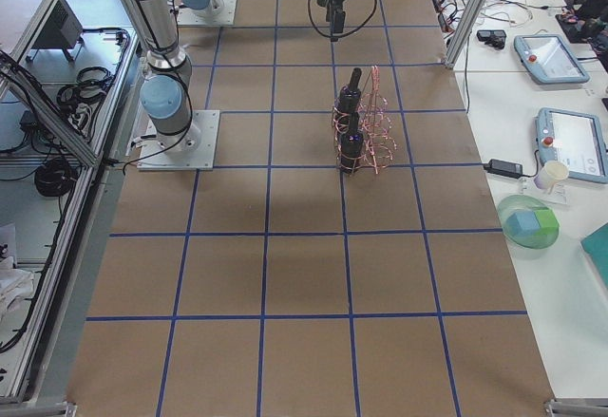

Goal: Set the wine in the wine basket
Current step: 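Swing the bottle upright and carry it toward the table center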

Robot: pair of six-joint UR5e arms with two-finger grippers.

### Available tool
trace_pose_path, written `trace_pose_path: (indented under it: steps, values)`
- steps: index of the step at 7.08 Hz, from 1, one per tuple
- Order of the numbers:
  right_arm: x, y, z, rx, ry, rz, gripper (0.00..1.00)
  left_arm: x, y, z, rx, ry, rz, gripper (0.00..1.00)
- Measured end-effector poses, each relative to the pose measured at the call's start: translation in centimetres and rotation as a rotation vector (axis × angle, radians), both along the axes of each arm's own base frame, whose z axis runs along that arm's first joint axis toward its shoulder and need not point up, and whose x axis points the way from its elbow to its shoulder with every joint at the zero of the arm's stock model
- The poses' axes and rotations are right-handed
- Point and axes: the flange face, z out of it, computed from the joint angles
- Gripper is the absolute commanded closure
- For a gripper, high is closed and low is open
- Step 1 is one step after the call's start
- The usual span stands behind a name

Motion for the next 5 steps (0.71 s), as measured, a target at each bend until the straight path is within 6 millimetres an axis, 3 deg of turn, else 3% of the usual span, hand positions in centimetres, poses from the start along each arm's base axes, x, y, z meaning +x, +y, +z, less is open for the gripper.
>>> trace_pose_path:
  steps: [3,5]
  values:
    - [0.0,0.0,0.0,0.001,0.001,0.000,0.00,-10.7,5.3,-0.7,-0.010,-0.060,0.127,0.89]
    - [0.0,0.0,0.0,0.001,0.000,0.000,0.00,-14.6,7.6,-1.5,-0.027,-0.087,0.244,0.90]
